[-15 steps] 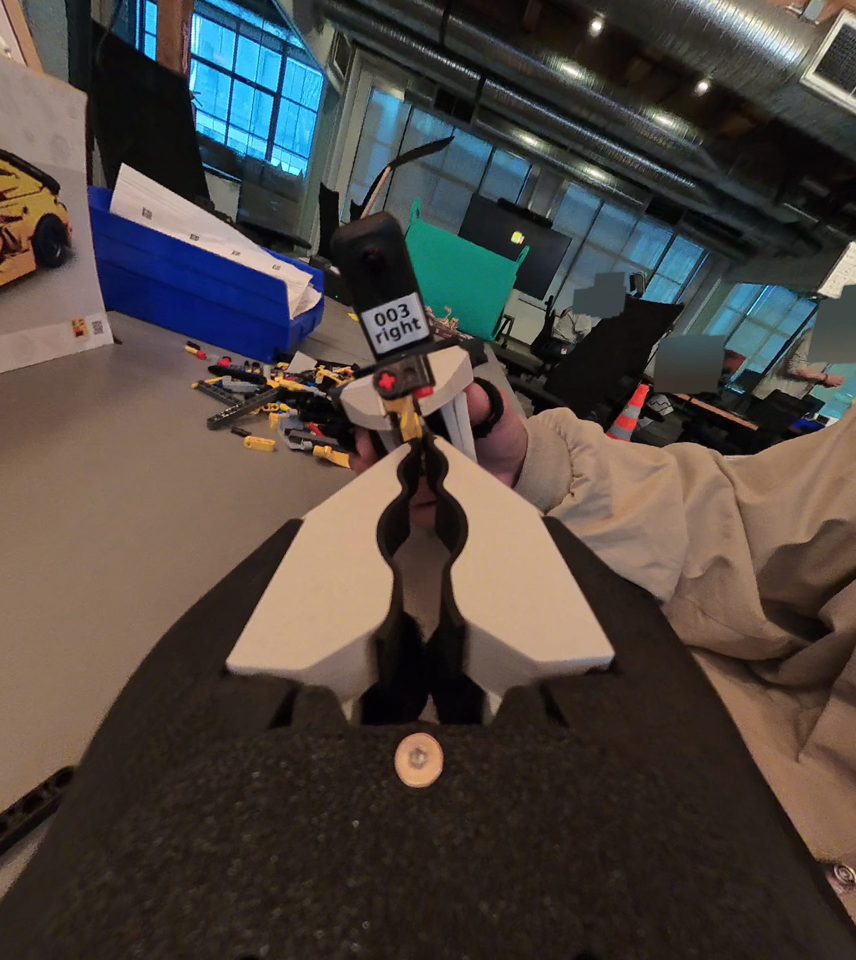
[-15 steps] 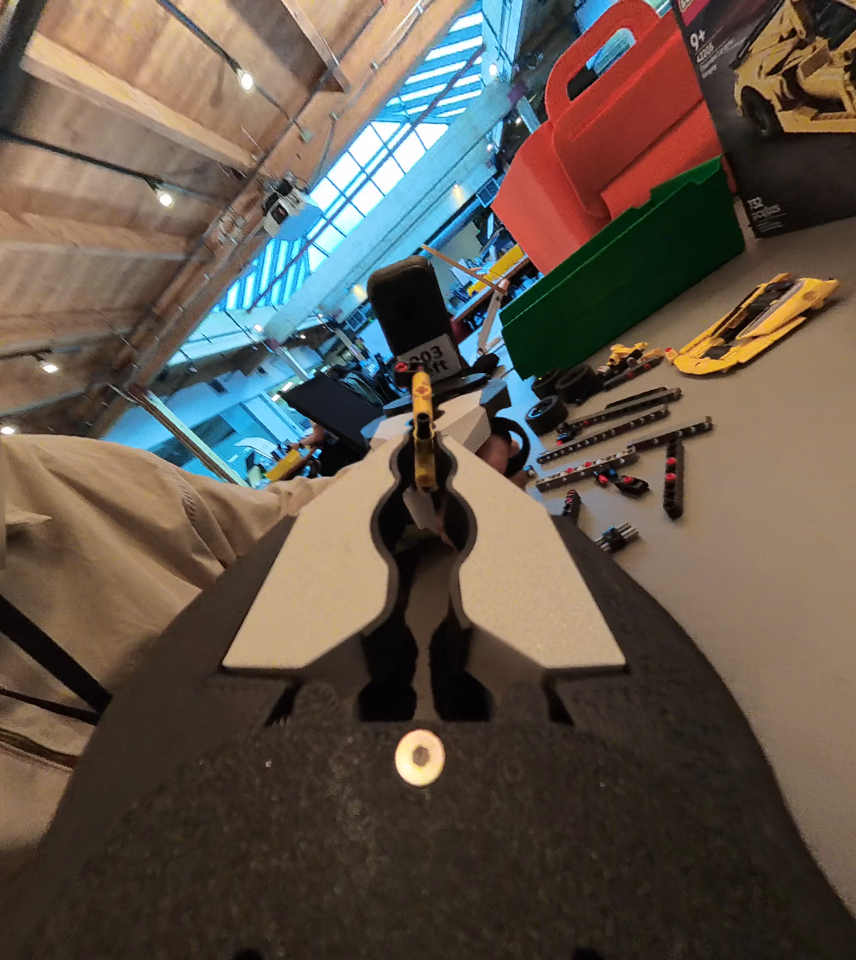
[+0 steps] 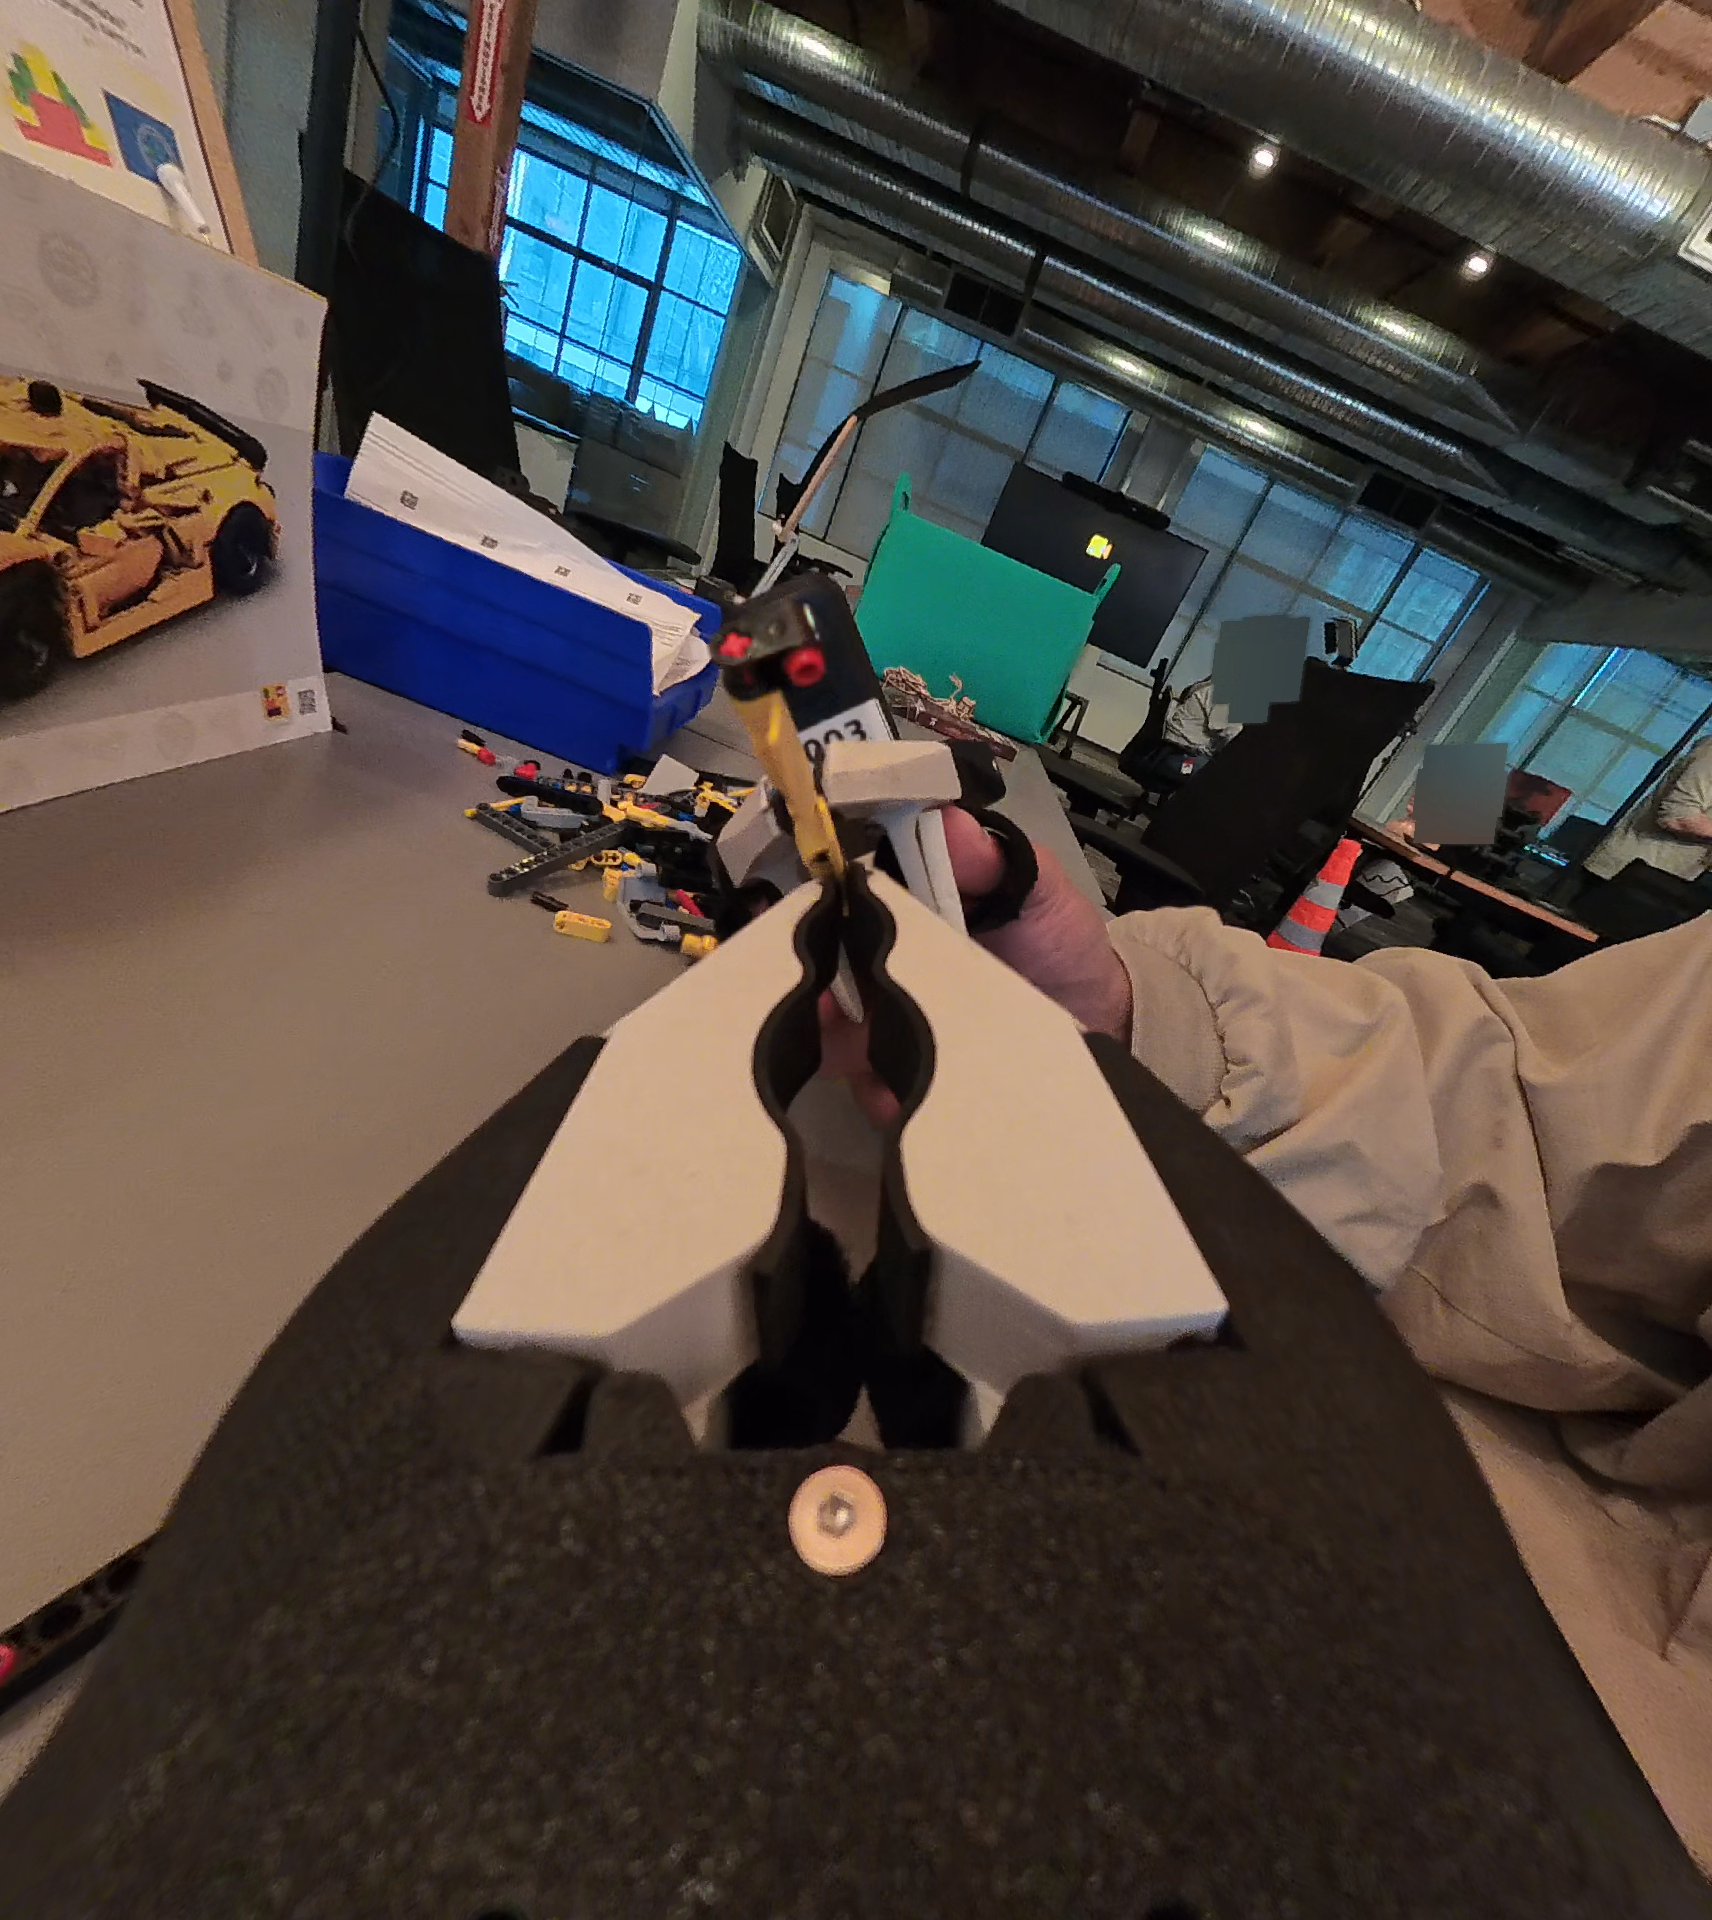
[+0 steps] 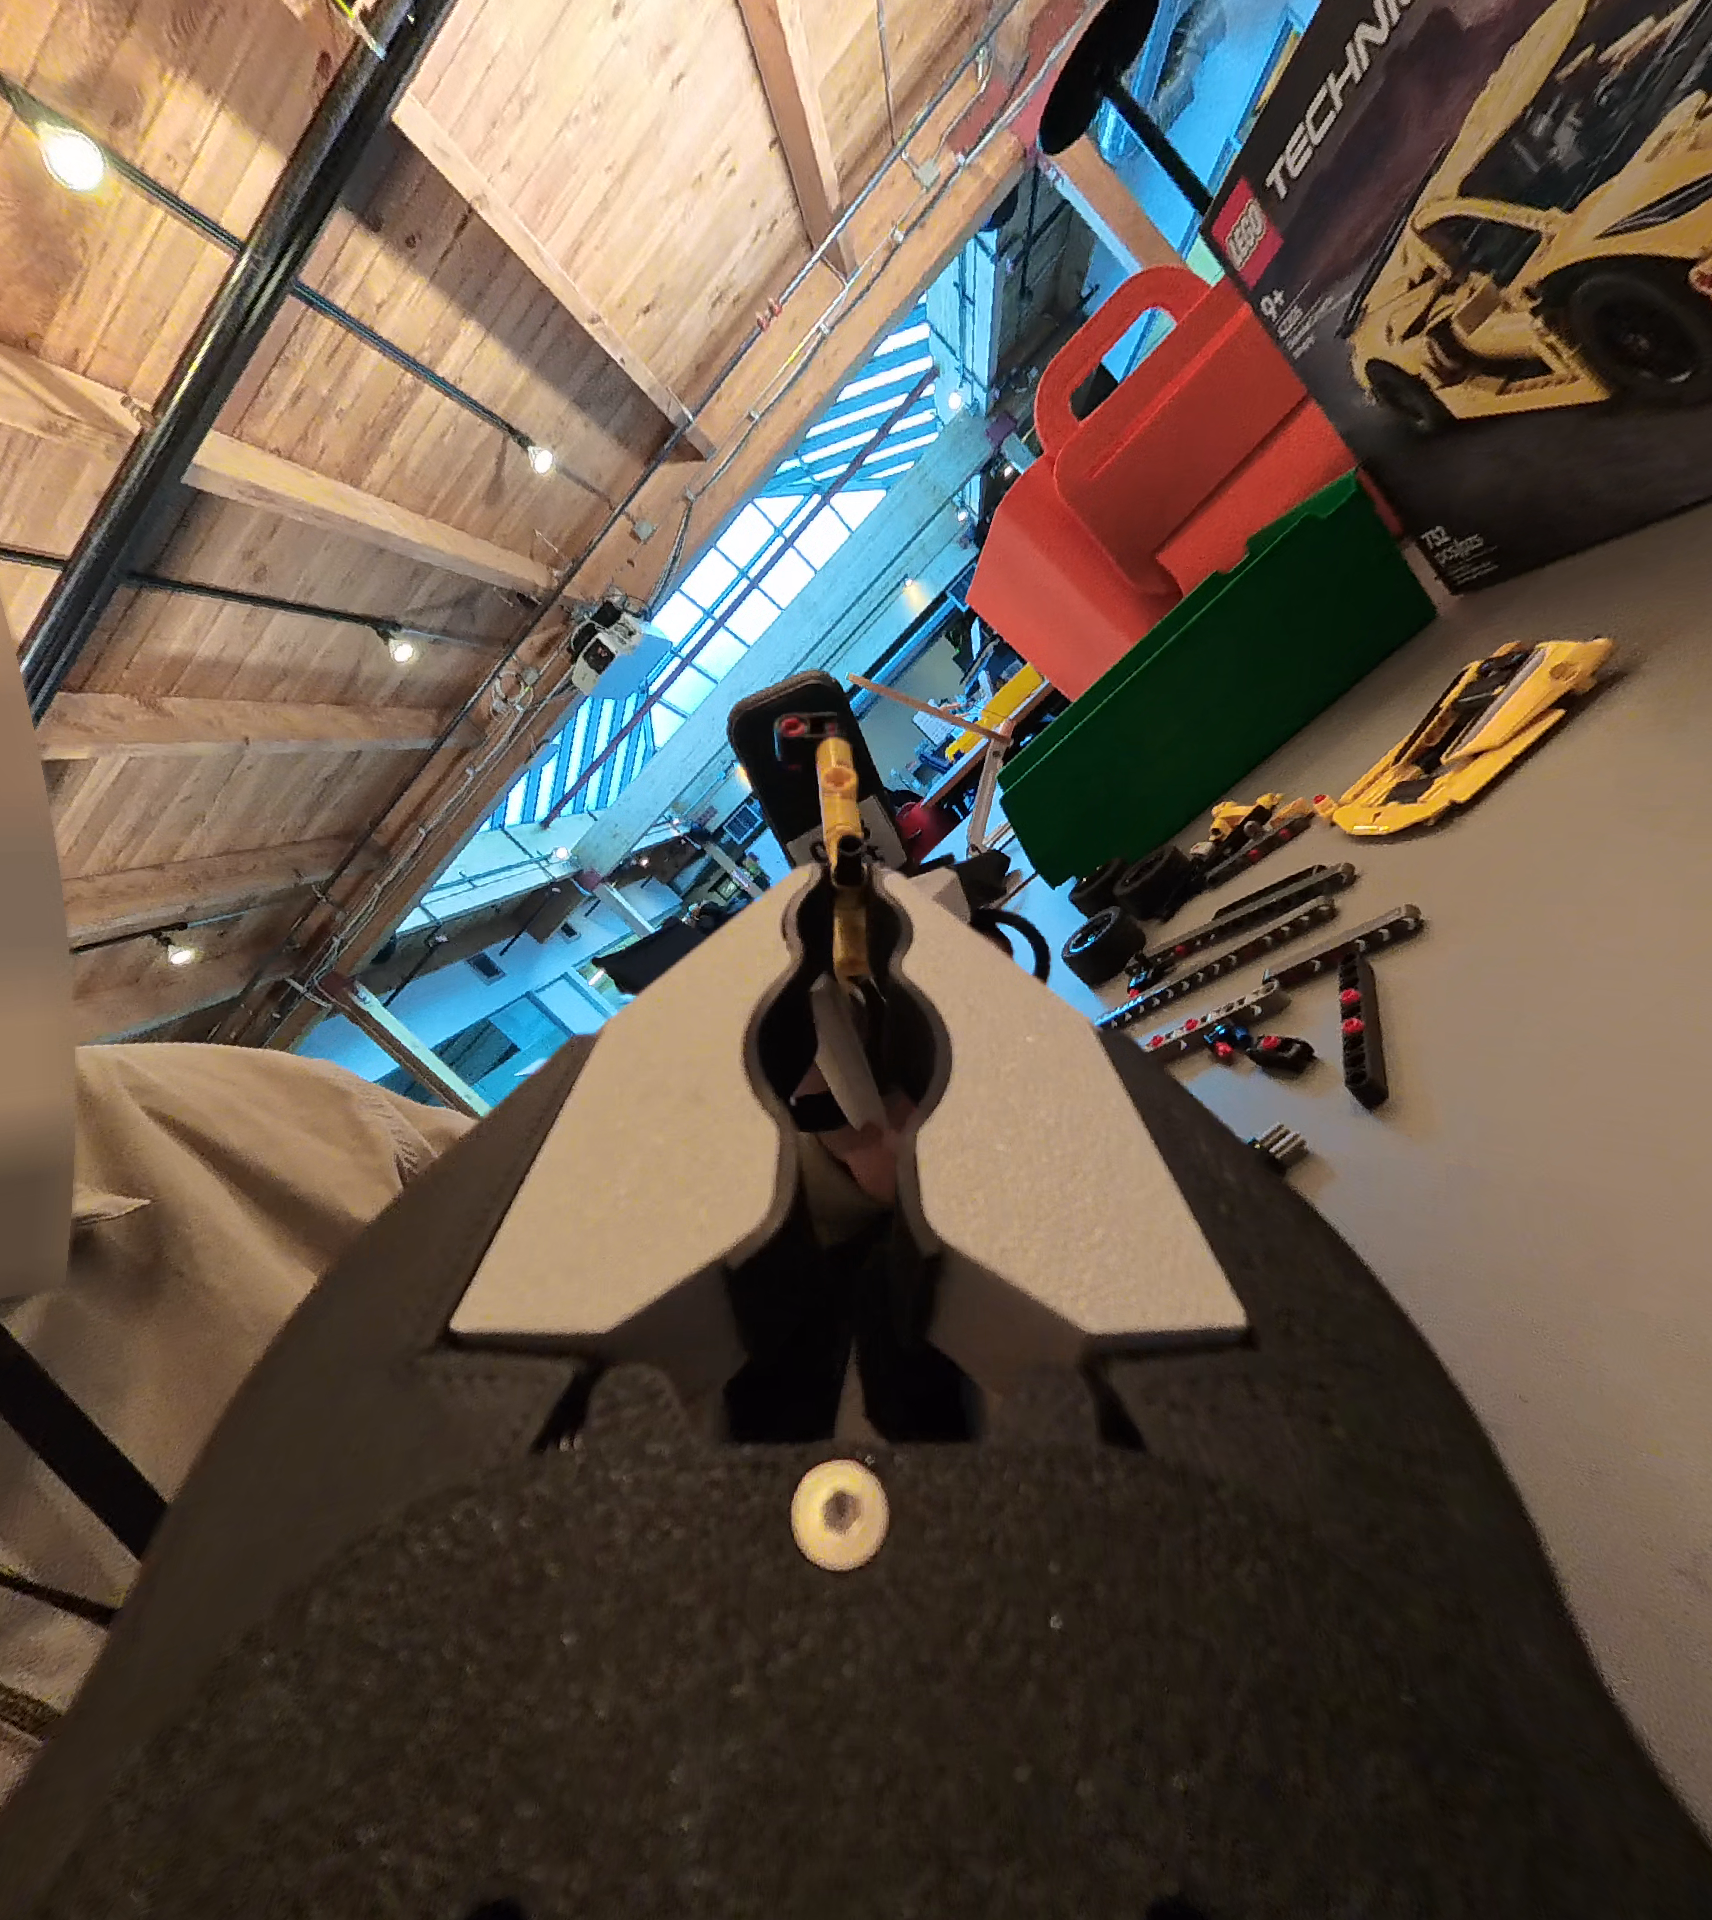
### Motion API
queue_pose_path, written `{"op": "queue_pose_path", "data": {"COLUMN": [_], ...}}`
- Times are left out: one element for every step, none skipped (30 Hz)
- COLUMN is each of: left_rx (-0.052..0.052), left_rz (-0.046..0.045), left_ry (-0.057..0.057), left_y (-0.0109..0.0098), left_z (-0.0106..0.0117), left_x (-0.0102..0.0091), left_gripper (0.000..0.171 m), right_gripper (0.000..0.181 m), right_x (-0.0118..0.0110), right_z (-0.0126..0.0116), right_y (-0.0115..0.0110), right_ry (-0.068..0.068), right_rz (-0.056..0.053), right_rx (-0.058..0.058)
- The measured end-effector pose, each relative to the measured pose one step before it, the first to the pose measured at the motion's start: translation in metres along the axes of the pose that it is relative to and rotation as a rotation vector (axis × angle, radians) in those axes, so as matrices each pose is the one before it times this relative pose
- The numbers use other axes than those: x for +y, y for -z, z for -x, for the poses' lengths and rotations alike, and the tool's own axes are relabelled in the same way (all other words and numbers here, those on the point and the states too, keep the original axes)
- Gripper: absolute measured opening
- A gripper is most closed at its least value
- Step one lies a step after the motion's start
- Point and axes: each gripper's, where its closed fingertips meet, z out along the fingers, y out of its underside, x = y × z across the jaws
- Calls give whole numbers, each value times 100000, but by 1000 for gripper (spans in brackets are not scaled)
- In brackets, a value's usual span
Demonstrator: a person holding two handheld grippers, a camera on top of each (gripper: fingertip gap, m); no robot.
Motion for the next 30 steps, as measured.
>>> {"op": "queue_pose_path", "data": {"left_rx": [-401, -190, 398, 969, 1639, 971, -211, -208, 71, -621, -647, -131, -148, 125, 837, 1088, 358, 185, 531, 4, -881, -897, -482, -760, -110, 147, -49, 848, -184, -542], "left_rz": [-609, -561, -860, -1229, -1061, -134, 552, 121, -409, -408, -315, -399, -612, -1031, -1443, -1236, -970, -1390, -1870, -1350, -178, 378, 461, 424, 194, -349, -891, -670, 126, 455], "left_ry": [93, 880, 1636, 2066, 1345, 652, 1546, 2187, 945, -468, -601, 93, 739, 1578, 3013, 3481, 3035, 3205, 2668, 788, -663, -1481, -1716, -784, -221, -752, -823, -481, -410, -577], "left_y": [32, 32, 19, 9, -11, 4, -5, -44, -54, -45, -40, -44, -38, -24, 6, -9, -31, -38, -19, -26, -36, -91, -74, 28, 71, 94, 58, 20, 52, 86], "left_z": [45, 72, 40, 17, -140, -92, 89, 64, -53, 19, 52, 33, 67, 71, 24, 22, 85, 76, -20, -22, 59, 40, -11, 64, -25, -121, -118, -211, -18, 44], "left_x": [-124, -86, -66, -140, -110, 37, 105, 33, -43, -35, 1, -30, -35, -77, -109, -66, -19, -53, -103, -106, -74, 4, 82, 106, 38, -149, -270, -176, -21, 35], "left_gripper": [0, 0, 0, 0, 0, 0, 0, 1, 2, 2, 5, 6, 6, 6, 6, 6, 5, 5, 5, 4, 0, 0, 0, 0, 0, 0, 0, 0, 0, 0], "right_gripper": [5, 5, 5, 5, 5, 5, 5, 5, 5, 5, 5, 5, 5, 6, 6, 6, 6, 5, 6, 5, 5, 4, 4, 4, 5, 5, 4, 4, 4, 4], "right_x": [-128, -73, -37, -142, -18, 129, 133, 33, -40, -18, 50, 46, 20, -40, 12, -34, -42, -53, -86, -215, -239, -48, -39, 77, 79, -15, -192, -151, 29, 85], "right_z": [16, -60, -31, -16, 185, 133, -138, -97, 170, 87, 50, -13, -122, -75, -1, -13, -116, -121, 0, -82, -376, -18, 52, -121, -15, 236, 77, 309, 16, -141], "right_y": [-11, -38, 25, 3, -120, -79, 19, 57, -19, 6, 21, 36, 27, 12, -42, -25, 37, 41, 17, 116, 291, 173, 123, 101, 62, -68, -76, -107, 1, 38], "right_ry": [-212, 94, 430, 2067, 1935, 1886, 3672, 5038, 4186, 2773, 287, -1602, -1761, -1211, -258, 172, -158, -703, -1798, -2791, -5836, -8624, -5193, -351, 1843, 2161, 1319, -228, 459, 1765], "right_rz": [-1125, -880, 665, -817, 4, 2288, 3080, 1823, 293, -201, -92, -104, -130, -511, 19, -234, -381, -493, -721, -1442, -1283, -330, -1766, -369, 1451, 1477, -701, -1292, 929, 1464], "right_rx": [-13, 281, 407, 1063, -196, -25, 2600, 3199, 1570, 1260, 86, -658, -260, -267, -366, -25, 814, 364, -905, -784, -515, -4393, -3152, 629, 960, -24, 612, -1659, 218, 1583]}}
